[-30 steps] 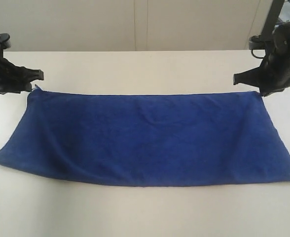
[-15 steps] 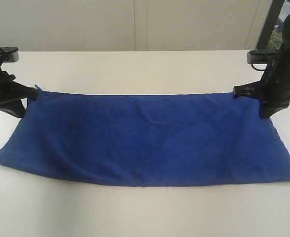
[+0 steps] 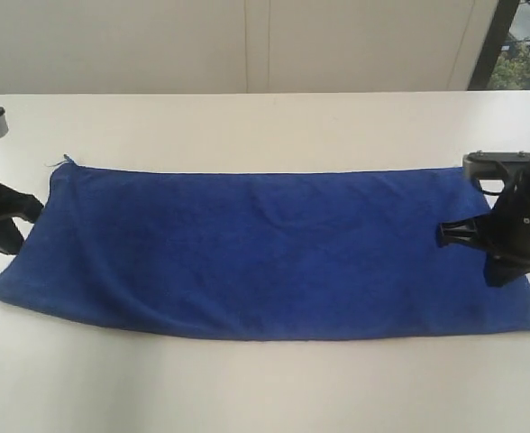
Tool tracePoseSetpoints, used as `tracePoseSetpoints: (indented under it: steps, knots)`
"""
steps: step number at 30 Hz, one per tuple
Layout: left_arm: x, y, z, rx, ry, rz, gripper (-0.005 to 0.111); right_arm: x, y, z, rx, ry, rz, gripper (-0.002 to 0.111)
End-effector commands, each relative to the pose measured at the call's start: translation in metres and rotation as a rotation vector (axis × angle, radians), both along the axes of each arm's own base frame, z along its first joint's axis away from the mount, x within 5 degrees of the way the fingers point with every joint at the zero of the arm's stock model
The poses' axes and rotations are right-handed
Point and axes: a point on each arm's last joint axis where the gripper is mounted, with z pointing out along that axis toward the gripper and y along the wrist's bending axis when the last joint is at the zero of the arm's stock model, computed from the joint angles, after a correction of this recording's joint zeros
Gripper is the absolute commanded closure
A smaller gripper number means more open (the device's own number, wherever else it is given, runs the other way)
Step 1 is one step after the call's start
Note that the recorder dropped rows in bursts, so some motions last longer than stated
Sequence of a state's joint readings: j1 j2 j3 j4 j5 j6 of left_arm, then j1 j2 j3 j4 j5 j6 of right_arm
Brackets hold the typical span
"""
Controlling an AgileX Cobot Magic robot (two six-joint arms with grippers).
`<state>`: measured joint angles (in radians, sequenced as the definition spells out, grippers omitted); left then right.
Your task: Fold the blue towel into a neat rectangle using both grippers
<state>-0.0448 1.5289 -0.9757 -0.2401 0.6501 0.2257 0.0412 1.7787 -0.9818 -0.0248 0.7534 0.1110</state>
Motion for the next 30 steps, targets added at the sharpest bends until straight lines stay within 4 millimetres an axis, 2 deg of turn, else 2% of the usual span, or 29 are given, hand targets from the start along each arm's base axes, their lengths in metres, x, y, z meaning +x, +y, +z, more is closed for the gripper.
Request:
tracePoseSetpoints:
  steps: [1,5,11,23,30]
  knots:
    - [-0.009,-0.003,-0.006,-0.040,0.006,-0.004,0.107,-0.005,-0.001,-0.008,-0.002,-0.029,0.011,0.108]
    - [-0.014,-0.002,-0.017,-0.026,-0.002,-0.010,0.107,-0.012,-0.005,-0.027,-0.046,0.041,0.004,0.108]
    - [-0.009,0.013,-0.022,0.137,-0.058,-0.001,0.107,-0.012,-0.007,-0.028,-0.062,0.045,0.008,0.108]
    - [-0.009,0.015,-0.026,0.169,-0.033,-0.021,0.107,-0.012,-0.011,-0.027,-0.111,0.045,-0.014,0.108]
    - [-0.007,0.016,-0.037,0.163,0.025,0.057,0.106,-0.012,-0.011,-0.027,-0.110,0.043,-0.014,0.108]
